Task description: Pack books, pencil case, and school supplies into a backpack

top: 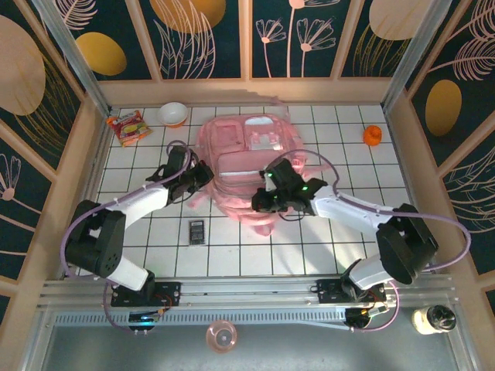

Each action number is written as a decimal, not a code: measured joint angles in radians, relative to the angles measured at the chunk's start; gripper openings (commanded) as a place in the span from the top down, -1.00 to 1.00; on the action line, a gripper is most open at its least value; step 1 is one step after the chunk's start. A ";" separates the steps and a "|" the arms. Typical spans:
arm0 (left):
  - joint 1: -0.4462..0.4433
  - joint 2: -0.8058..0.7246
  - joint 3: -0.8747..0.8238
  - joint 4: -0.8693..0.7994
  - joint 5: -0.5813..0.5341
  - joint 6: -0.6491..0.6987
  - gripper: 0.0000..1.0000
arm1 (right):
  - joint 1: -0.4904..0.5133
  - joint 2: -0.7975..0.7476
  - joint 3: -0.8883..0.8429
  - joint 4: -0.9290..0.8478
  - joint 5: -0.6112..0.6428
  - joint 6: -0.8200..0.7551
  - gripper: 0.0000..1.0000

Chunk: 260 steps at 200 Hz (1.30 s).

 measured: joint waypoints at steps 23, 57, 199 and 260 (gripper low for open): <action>0.032 0.050 0.054 0.033 -0.010 -0.001 0.32 | 0.055 0.084 0.033 0.052 -0.010 0.040 1.00; 0.055 0.007 0.070 0.064 -0.005 -0.026 0.13 | 0.069 0.165 0.089 0.054 -0.021 0.060 1.00; -0.126 -0.218 -0.283 0.160 0.069 -0.350 0.22 | 0.084 0.216 0.162 0.063 -0.023 0.061 1.00; -0.128 -0.177 -0.252 0.135 0.033 -0.325 1.00 | 0.079 0.215 0.162 0.042 -0.003 0.047 1.00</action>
